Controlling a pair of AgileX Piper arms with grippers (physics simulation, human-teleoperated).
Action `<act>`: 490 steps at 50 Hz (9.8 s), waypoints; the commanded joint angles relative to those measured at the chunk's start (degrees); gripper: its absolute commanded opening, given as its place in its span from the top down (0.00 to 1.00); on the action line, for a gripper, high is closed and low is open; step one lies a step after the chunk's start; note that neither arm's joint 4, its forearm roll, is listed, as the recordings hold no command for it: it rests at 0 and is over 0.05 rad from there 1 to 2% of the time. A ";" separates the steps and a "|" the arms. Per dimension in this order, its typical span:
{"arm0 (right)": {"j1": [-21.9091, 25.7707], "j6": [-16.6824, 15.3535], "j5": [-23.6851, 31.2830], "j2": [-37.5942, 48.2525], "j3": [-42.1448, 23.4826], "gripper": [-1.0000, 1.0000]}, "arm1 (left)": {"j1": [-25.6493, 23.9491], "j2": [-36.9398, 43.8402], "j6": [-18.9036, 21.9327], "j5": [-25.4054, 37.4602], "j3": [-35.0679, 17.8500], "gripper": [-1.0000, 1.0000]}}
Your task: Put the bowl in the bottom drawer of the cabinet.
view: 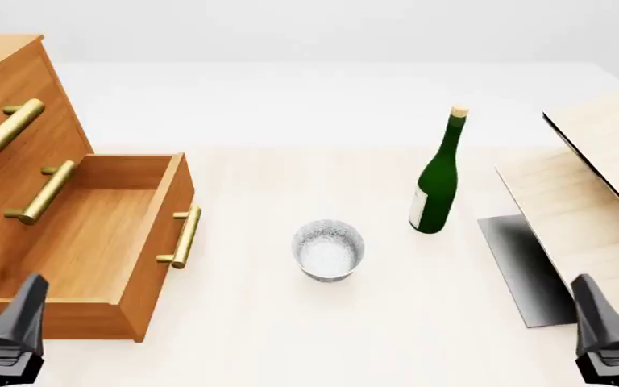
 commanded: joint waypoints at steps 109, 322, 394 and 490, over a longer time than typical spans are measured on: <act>-0.03 0.01 -0.38 0.53 -0.10 0.00 | -50.90 56.17 10.18 -3.12 -46.95 0.00; -0.04 0.00 -0.38 0.55 -0.10 0.00 | -47.79 119.00 -8.44 25.34 -83.90 0.00; -0.04 0.01 -0.38 0.54 -0.10 0.00 | -47.81 121.66 -10.63 21.99 -81.85 0.00; -0.03 0.01 -0.38 0.53 -0.10 0.00 | -39.22 98.60 -5.21 20.03 -75.42 1.00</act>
